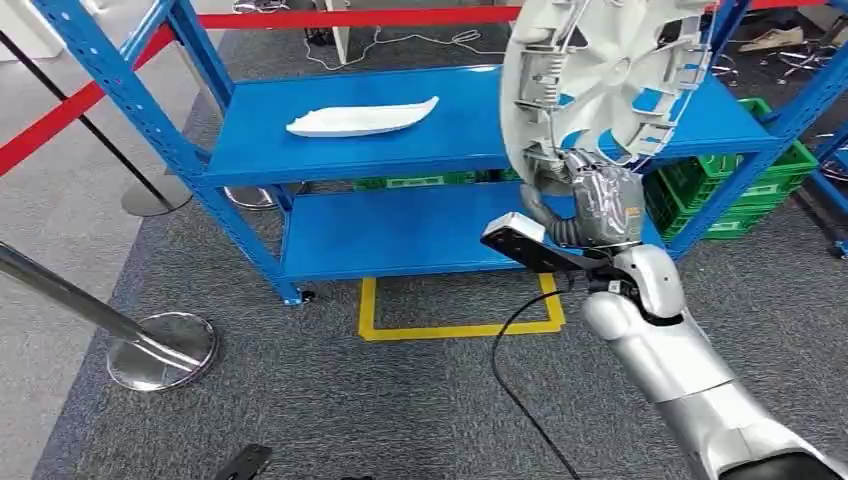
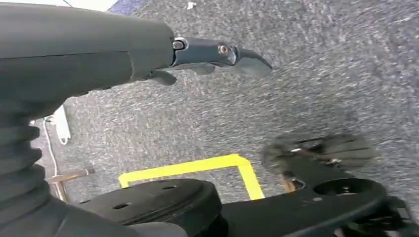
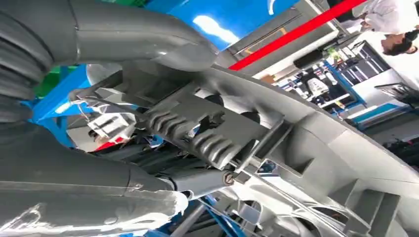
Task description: Take the parts from the cabinet and place them on the table.
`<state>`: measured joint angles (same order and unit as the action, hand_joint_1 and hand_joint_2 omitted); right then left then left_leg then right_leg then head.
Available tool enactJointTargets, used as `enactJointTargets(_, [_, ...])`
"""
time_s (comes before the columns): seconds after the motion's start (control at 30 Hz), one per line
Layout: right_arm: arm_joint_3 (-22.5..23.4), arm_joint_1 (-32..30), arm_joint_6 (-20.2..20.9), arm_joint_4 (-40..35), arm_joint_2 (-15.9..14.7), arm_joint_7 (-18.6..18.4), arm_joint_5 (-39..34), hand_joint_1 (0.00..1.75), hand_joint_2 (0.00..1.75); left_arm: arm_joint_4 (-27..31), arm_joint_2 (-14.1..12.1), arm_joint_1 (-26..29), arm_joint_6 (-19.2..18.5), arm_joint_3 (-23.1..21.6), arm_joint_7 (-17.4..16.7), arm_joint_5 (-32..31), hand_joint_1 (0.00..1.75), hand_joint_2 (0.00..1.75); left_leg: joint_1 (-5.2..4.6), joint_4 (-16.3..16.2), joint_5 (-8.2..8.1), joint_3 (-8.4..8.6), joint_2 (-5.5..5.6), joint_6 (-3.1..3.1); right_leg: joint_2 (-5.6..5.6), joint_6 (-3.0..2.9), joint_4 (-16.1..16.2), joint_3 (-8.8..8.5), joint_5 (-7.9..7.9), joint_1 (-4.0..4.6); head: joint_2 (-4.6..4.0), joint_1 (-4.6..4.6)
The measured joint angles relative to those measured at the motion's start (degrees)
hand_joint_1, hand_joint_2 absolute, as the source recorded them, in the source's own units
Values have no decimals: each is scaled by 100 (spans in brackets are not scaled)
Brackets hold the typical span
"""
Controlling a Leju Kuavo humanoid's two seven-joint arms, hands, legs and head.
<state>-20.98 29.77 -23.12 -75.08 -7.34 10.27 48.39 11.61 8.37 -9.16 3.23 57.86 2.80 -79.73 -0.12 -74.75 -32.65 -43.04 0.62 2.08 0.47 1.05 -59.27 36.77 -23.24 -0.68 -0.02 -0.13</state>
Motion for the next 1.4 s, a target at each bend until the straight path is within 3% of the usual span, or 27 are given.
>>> enactJointTargets(0.07, [4, 2, 4, -18, 0, 4, -9, 175, 175, 0, 2, -8, 0, 0, 0, 0, 0, 175, -17, 129, 312, 232, 1, -67, 4, -20, 0, 140, 118, 42, 0, 0])
enactJointTargets(0.13, [28, 12, 7, -39, 0, 7, -9, 175, 175, 0, 7, -38, -2, 0, 0, 0, 0, 175, -72, 896, 601, 802, 7, -205, 16, -21, 3, 279, 245, 71, 0, 5])
enactJointTargets(0.2, [53, 19, 9, -85, -4, 7, -18, 175, 175, 7, -15, -84, 0, 0, 4, 0, 0, 175, -160, 1782, 403, 1397, 6, -307, 1, 19, 7, 351, 346, 74, 0, 7])
enactJointTargets(0.23, [66, 27, 9, -85, -4, 11, -28, 175, 175, 4, -15, -102, -2, 0, 7, 0, 0, 175, -179, 1830, 429, 1360, 19, -269, -8, 37, 52, 379, 444, 50, 0, 9])
enactJointTargets(0.3, [68, -5, 18, -83, -2, 20, -31, 175, 175, 4, -17, -83, -4, 0, 7, 0, 0, 175, -224, 1898, 589, 1270, 19, -313, -10, 110, 180, 411, 626, 1, 0, 9])
enactJointTargets(0.33, [70, -33, 20, -83, -13, 22, -42, 175, 175, 4, -4, -68, -7, 0, 7, 4, 0, 175, -162, 1994, 708, 1244, -22, -343, 5, 126, 198, 479, 615, 4, 0, -9])
enactJointTargets(0.37, [72, -55, 24, -83, -22, 20, -53, 175, 175, 4, -24, -55, -9, 2, 4, 11, 0, 175, -168, 1998, 792, 1165, -29, -366, 4, 150, 101, 536, 319, 20, 0, 0])
enactJointTargets(0.43, [77, -52, 26, -83, -24, 17, -65, 175, 175, 4, -33, -52, -7, 7, 4, 15, 0, 175, -156, 1994, 920, 1028, -36, -411, -4, 197, -645, 659, -421, 6, 0, 38])
enactJointTargets(0.47, [76, -41, 26, -83, -24, 17, -63, 175, 175, 4, -26, -56, -7, 7, 4, 15, 0, 175, -155, 1989, 989, 954, -38, -411, -4, 218, -1137, 731, -685, 5, 0, 31])
enactJointTargets(0.5, [76, -36, 26, -85, -24, 22, -63, 175, 175, 4, -18, -59, -9, 7, 4, 15, 0, 175, -151, 1978, 1054, 877, -43, -406, -3, 243, -1534, 758, -763, 5, 0, 37])
enactJointTargets(0.57, [76, -35, 26, -85, -24, 28, -63, 175, 175, 4, -11, -54, -11, 7, 4, 15, 0, 175, -126, 1953, 1175, 711, -55, -373, -5, 289, -1630, 530, -432, 1, 0, 35])
enactJointTargets(0.63, [76, -19, 26, -88, -24, 24, -66, 175, 175, 4, -2, -55, -11, 7, 4, 17, 0, 175, -69, 1895, 1295, 518, -55, -311, -11, 351, -980, -52, -164, -21, 0, 35])
enactJointTargets(0.67, [76, -5, 26, -99, -24, 17, -68, 175, 175, 7, -9, -65, -11, 7, 4, 17, 0, 175, -75, 1834, 1348, 439, -49, -261, -8, 404, -441, -438, -377, -50, 0, 40])
enactJointTargets(0.7, [76, 7, 28, -137, -24, 17, -70, 175, 175, 9, -15, -63, -9, 9, 4, 17, 0, 175, -83, 1788, 1384, 353, -48, -228, 18, 359, 116, -767, -630, -5, 0, 65])
enactJointTargets(0.73, [76, -5, 31, -155, -24, 13, -72, 175, 175, 9, -17, -55, -7, 9, 11, 17, 0, 175, -83, 1813, 1469, 365, -37, -215, 17, 229, -4, -669, -564, 6, 0, 33])
enactJointTargets(0.77, [76, 10, 33, -160, -24, 22, -70, 175, 175, 9, -15, -51, -7, 9, 17, 17, 0, 175, -78, 1810, 1526, 345, -30, -194, 34, 223, 3, -643, -551, 16, 0, 75])
enactJointTargets(0.83, [79, 4, 35, -166, -24, 22, -72, 175, 175, 9, -22, -26, -7, 15, 31, 35, 0, 175, -71, 1823, 1640, 279, -12, -127, 18, 83, -8, -467, -437, 1, 0, 77])
enactJointTargets(0.87, [76, 6, 37, -182, -24, 20, -70, 175, 175, 9, -20, -18, -2, 24, 53, 50, 0, 175, -61, 1757, 1393, 203, -29, -83, 12, 30, -19, -463, -354, -8, 0, 79])
enactJointTargets(0.93, [81, 10, 35, -223, -24, 15, -83, 175, 175, 9, -17, -16, 11, 31, 101, 68, 0, 175, -37, 1023, 584, 10, -29, -24, 20, -39, -2, -265, -225, -4, 0, 29])
enactJointTargets(1.0, [85, 0, 35, -225, -24, 9, -92, 175, 175, 9, -11, -25, 26, 33, 118, 70, 0, 175, -26, 222, 236, -136, -30, -3, 18, -43, -2, -92, -85, 0, 0, 31])
enactJointTargets(1.07, [85, -14, 35, -227, -24, 15, -118, 175, 175, 9, 0, -23, 33, 33, 116, 61, 0, 175, -24, -162, 664, -115, -30, -19, 14, -32, -6, 87, 61, 6, 0, 24])
enactJointTargets(1.1, [85, -13, 39, -227, -24, 22, -155, 175, 175, 9, 2, -23, 35, 35, 116, 53, 0, 175, -25, -85, 942, 16, -30, -49, 15, -24, -6, 179, 133, 14, 0, 28])
enactJointTargets(1.13, [85, -12, 54, -229, -24, 28, -201, 175, 175, 9, 11, -27, 41, 35, 111, 48, 0, 175, -29, 202, 1049, 286, -29, -99, 20, -11, -6, 263, 206, 22, 0, 22])
enactJointTargets(1.2, [90, -15, 133, -267, -24, 48, -330, 175, 175, 11, 9, -41, 48, 35, 100, 31, 0, 175, -81, 1277, 589, 1163, -29, -204, 17, 42, -12, 339, 294, 26, 0, 29])
enactJointTargets(1.23, [103, -11, 164, -273, -24, 59, -426, 175, 175, 9, 11, -56, 52, 35, 101, 29, 0, 175, -95, 1742, 374, 1390, -17, -217, 13, 74, -12, 367, 355, 23, 0, 29])
enactJointTargets(1.33, [122, -60, 238, -269, -24, 109, -568, 175, 175, 9, 7, -26, 52, 35, 98, 9, 0, 175, -137, 1859, 518, 1314, -39, -296, 20, 187, 107, 424, 556, -24, 0, 29])
enactJointTargets(1.4, [138, -119, 254, -265, -24, 114, -610, 175, 175, 9, -4, 16, 55, 39, 76, 4, 0, 175, -120, 1874, 600, 1264, -101, -367, 5, 187, -176, 558, 208, -26, 0, 48])
